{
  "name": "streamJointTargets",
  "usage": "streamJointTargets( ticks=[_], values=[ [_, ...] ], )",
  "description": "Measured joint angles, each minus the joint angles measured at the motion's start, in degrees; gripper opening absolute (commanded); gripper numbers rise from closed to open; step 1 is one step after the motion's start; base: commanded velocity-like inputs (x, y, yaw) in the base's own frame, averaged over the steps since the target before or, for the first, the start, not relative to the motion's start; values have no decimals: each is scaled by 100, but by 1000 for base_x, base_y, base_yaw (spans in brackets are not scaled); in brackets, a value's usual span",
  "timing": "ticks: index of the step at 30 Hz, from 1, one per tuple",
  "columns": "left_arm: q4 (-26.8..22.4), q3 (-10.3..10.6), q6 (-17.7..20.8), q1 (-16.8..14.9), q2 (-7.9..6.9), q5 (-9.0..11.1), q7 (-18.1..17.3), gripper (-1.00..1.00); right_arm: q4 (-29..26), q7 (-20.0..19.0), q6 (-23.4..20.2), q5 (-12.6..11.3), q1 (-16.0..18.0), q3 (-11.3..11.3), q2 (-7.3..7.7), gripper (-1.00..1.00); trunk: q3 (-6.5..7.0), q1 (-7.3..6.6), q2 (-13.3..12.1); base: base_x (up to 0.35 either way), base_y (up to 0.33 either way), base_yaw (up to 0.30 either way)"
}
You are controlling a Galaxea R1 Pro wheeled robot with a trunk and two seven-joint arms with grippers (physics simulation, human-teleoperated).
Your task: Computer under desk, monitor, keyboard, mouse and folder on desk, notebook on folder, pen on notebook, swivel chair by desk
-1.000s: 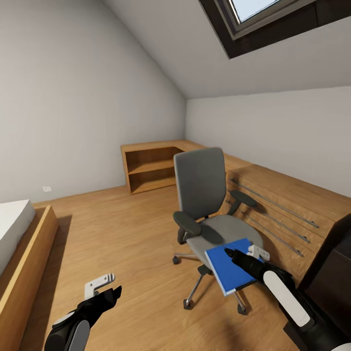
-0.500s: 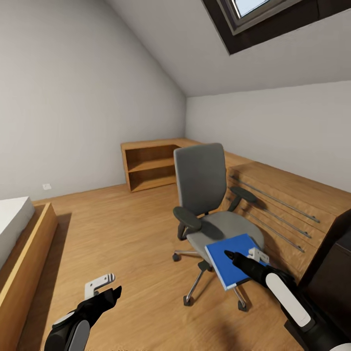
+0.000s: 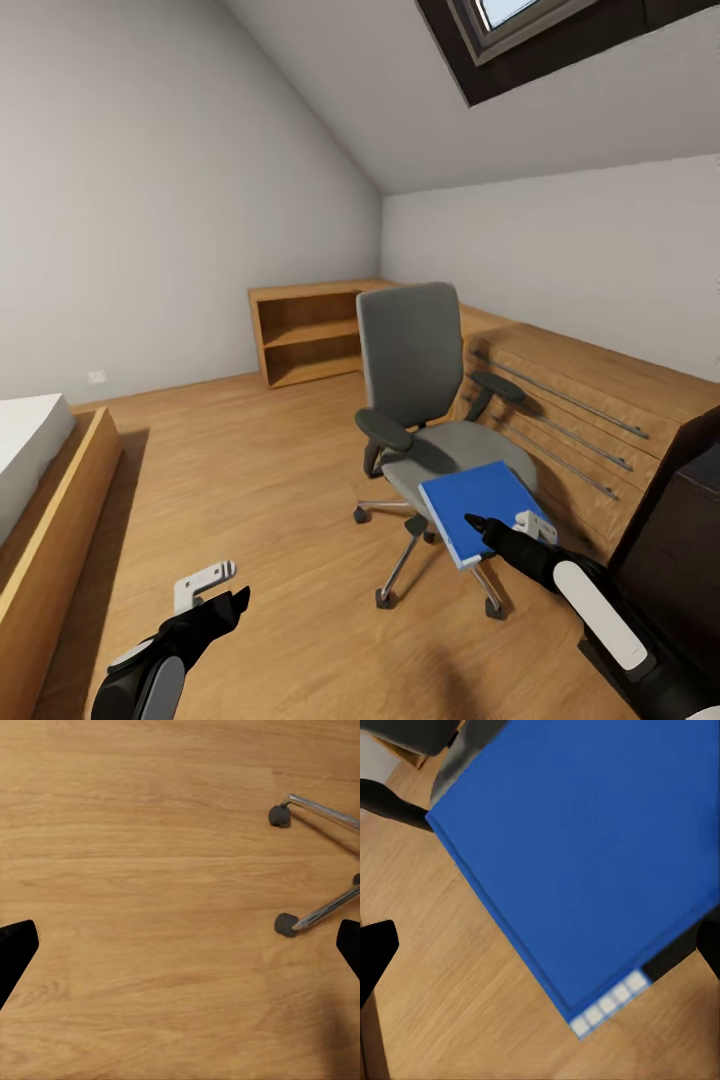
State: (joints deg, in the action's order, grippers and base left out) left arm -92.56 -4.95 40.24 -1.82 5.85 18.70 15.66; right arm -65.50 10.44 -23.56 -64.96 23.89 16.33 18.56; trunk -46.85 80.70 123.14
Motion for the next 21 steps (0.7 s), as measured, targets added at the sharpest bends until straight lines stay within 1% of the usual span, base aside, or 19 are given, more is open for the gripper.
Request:
streamJointTargets(
  ticks=[6, 9, 11, 15, 21],
  values=[
    [0, 7, 0, 0, 0, 2, 0, 100, -2, 0, 2, 1, -1, 4, 1, 100, -108, 131, 241, -12, 0, 0],
    [0, 8, -2, -4, 0, 1, 0, 100, -16, -302, 3, 6, -67, -2, 10, 100, -162, 197, 362, 0, 0, 0],
    [0, 8, -1, -1, 0, 2, 0, 100, -15, -422, 7, 7, -92, -4, 21, 100, -198, 241, 442, 0, 0, 0],
    [0, 8, -2, 0, 0, -1, 0, 100, -14, -506, 11, 8, -144, -4, 40, 100, -269, 328, 602, 0, 0, 0],
    [0, 8, -2, 0, 0, 2, 0, 100, -13, -525, 8, 7, -155, -4, 45, 100, -377, 460, 843, 0, 0, 0]
  ],
)
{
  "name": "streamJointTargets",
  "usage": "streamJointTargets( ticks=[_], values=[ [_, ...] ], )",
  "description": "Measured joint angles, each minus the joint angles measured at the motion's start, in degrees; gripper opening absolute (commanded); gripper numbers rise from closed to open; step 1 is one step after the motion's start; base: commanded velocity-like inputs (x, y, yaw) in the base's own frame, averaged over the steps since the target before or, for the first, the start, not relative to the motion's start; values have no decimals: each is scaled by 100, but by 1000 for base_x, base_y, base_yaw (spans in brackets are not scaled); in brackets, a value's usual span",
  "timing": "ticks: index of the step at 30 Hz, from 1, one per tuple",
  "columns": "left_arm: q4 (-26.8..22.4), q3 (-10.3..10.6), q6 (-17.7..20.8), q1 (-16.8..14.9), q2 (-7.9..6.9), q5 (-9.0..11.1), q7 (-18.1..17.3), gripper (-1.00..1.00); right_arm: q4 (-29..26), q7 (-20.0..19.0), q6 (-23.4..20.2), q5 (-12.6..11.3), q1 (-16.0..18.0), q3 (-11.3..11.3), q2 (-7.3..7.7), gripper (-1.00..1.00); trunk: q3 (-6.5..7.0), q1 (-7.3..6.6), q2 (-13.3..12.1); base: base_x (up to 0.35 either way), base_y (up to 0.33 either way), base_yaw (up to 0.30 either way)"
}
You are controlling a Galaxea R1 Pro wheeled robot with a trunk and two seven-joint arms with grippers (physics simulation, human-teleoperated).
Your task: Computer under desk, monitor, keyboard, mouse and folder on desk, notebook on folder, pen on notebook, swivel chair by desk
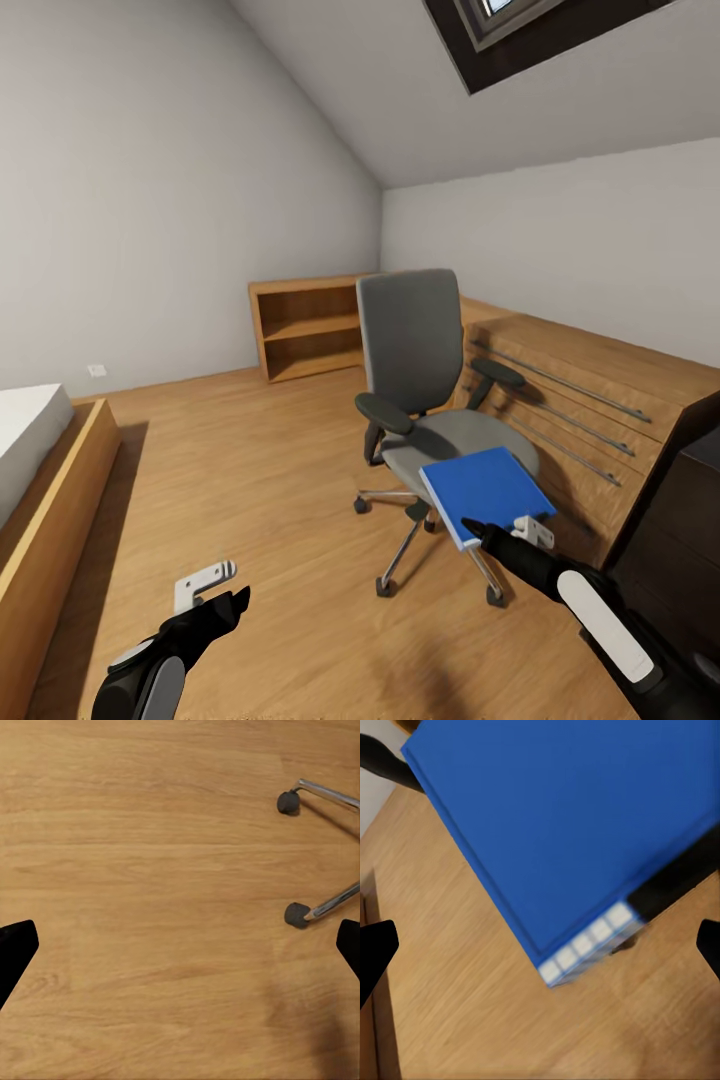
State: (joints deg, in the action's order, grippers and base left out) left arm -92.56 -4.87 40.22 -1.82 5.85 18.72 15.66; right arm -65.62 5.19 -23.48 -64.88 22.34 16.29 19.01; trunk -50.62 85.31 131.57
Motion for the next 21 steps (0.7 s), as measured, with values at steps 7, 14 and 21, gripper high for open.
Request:
streamJointTargets(
  ticks=[7, 14, 21],
  values=[
    [0, 0, 0, 1, 0, 0, 0, 100, 12, -1, 0, 0, 0, -47, 0, 100, -126, 154, 281, 0, 0, 0],
    [0, 0, 0, -1, 0, 0, 0, 100, 170, -346, 3, -23, -3, -74, 34, 100, -252, 308, 562, 0, 0, 0],
    [0, 0, -1, -1, 0, 0, 0, 100, 532, -1091, 3, -39, -3, -249, 83, 100, -288, 352, 643, 0, 0, 0]
  ],
)
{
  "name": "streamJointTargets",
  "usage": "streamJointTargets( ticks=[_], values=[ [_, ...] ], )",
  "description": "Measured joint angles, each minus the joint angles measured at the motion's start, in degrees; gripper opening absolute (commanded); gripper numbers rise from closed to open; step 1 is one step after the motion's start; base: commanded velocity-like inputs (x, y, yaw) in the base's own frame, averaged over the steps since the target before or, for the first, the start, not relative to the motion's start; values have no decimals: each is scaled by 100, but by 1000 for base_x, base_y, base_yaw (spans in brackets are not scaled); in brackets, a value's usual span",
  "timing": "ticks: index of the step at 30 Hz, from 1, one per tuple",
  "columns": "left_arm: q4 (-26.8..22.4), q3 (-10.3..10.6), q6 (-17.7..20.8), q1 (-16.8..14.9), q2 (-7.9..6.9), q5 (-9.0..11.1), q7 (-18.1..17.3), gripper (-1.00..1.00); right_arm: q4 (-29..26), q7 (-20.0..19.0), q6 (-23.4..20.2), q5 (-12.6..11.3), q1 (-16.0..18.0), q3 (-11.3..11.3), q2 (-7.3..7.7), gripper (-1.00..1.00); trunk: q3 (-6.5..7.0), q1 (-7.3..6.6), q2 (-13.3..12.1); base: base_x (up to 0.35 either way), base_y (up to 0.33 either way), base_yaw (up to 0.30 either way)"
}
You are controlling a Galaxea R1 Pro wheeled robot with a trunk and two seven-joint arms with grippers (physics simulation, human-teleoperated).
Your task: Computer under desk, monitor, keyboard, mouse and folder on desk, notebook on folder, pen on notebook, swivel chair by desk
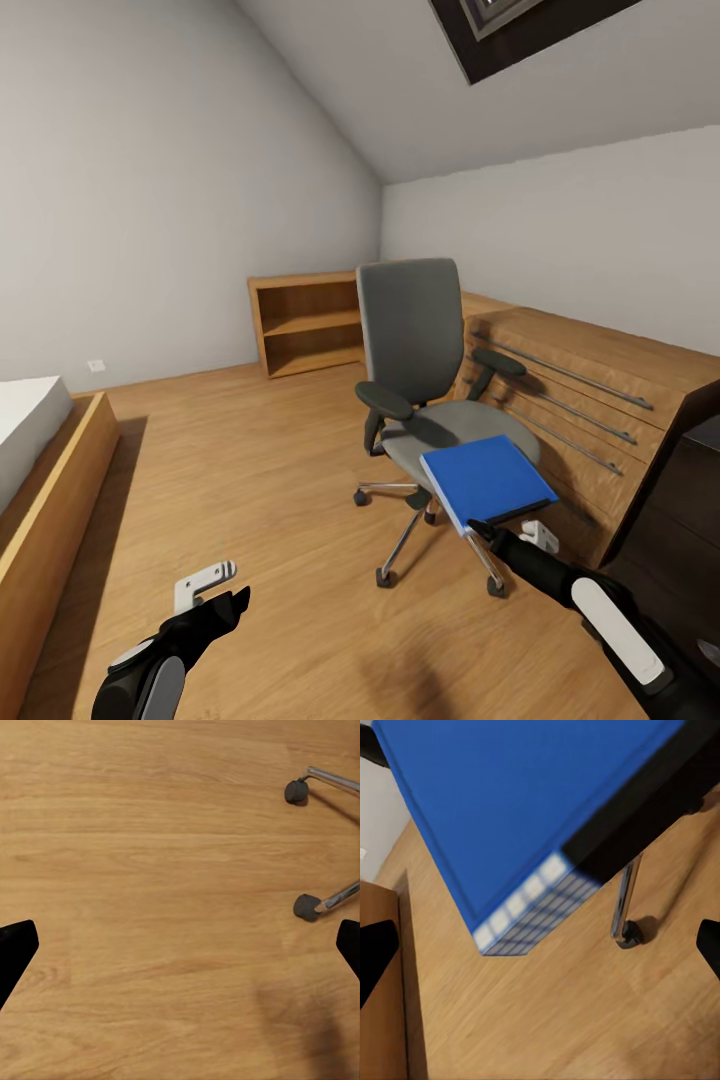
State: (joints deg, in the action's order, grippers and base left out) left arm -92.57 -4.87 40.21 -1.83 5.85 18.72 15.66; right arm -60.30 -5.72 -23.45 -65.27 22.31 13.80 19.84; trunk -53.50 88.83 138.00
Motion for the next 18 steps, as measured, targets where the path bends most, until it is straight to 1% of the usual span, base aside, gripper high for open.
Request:
streamJointTargets(
  ticks=[4, 12, 14, 15, 17, 18],
  values=[
    [0, 0, 0, 0, 0, -1, 0, 100, 151, -234, 0, 3, -1, -84, 5, 100, 0, 0, 0, 0, 0, 0],
    [0, 0, 0, 1, -2, -1, 0, 100, 299, -529, 1, 3, 0, -119, 6, 100, 0, 0, 0, 0, 0, 0],
    [0, -4, 0, 2, -1, -1, 0, 100, 405, -737, 1, 4, 0, -183, 6, 100, 0, 0, 0, 0, 0, 0],
    [0, -7, 0, 2, -2, -1, 0, 100, 535, -983, 2, 9, -1, -288, 6, 100, 0, 0, 0, 0, 0, 0],
    [0, -7, 0, 2, -1, -1, 0, 100, 726, -1335, 4, 16, -2, -429, 6, 100, 0, 0, 0, 0, 0, 0],
    [0, -5, 0, 2, -1, -1, 0, 100, 778, -1424, 5, 17, -2, -464, 6, 100, 0, 0, 0, 0, 0, 0]
  ],
)
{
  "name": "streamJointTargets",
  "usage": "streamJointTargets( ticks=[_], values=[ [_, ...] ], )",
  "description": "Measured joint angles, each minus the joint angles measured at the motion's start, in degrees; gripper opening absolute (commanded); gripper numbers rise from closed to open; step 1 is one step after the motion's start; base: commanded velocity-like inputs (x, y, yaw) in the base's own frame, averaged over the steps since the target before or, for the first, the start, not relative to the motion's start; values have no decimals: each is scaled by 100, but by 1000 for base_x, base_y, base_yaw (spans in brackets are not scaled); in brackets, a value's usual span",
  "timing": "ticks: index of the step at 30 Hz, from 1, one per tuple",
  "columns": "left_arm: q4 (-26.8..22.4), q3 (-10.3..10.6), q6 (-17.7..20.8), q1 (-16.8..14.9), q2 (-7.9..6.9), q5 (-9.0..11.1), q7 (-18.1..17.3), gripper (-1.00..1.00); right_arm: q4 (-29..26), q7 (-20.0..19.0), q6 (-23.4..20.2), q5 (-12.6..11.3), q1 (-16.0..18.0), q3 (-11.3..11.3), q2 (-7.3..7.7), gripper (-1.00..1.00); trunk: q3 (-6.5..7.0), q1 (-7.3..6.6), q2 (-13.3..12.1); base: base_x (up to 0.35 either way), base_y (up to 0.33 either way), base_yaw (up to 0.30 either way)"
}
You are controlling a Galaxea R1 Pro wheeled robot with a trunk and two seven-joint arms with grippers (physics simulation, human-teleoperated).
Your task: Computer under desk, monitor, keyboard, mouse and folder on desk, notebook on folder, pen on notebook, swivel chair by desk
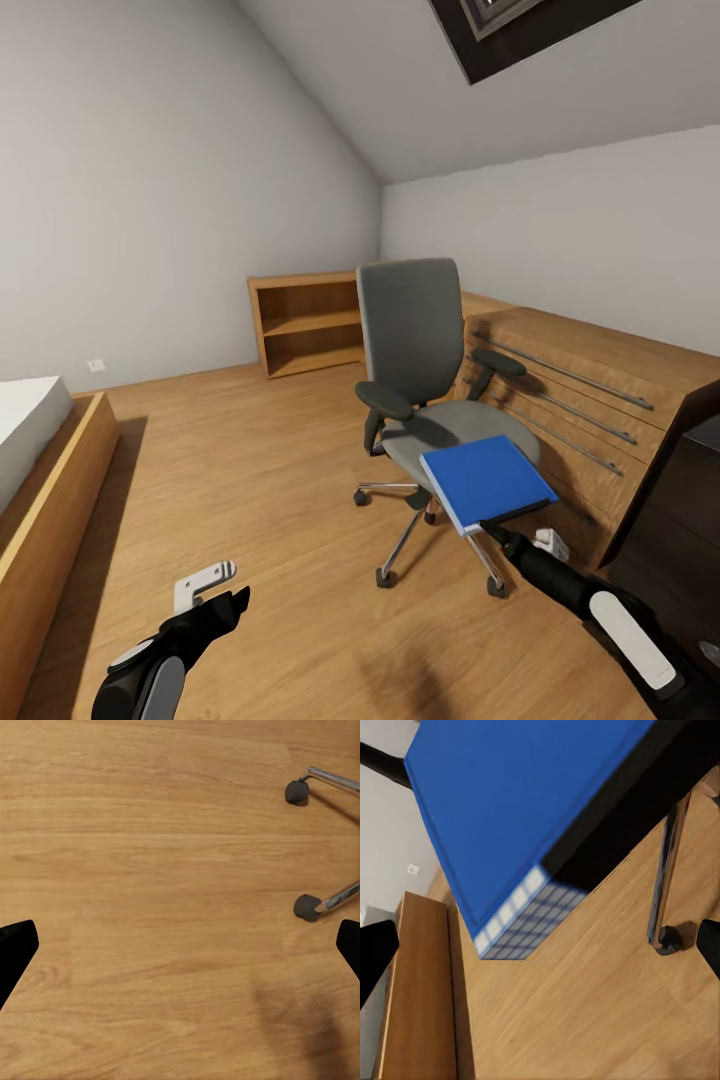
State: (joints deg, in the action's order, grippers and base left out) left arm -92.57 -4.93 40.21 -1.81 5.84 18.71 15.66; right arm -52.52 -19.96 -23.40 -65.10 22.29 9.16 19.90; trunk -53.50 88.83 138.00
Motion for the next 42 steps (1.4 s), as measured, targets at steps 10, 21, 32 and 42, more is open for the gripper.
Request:
streamJointTargets(
  ticks=[10, 21, 32, 42],
  values=[
    [0, 13, 0, -1, 0, 0, 0, 100, 589, -935, -5, 2, 0, -425, -9, 100, 0, 0, 0, 0, 0, 0],
    [-1, 22, 0, -3, 8, 0, -2, 100, 890, -1058, -55, -359, 2, -782, -26, 100, 0, 0, 0, 0, 0, 0],
    [-2, 23, 5, -1, 9, 1, -1, 100, 883, -1055, -27, -359, 2, -762, -53, 100, 0, 0, 0, 0, 0, 0],
    [-3, 32, 3, -1, 12, 0, 0, 100, 875, -1035, -32, -359, 5, -774, -58, 100, -126, 154, 281, 0, 0, 0]
  ],
)
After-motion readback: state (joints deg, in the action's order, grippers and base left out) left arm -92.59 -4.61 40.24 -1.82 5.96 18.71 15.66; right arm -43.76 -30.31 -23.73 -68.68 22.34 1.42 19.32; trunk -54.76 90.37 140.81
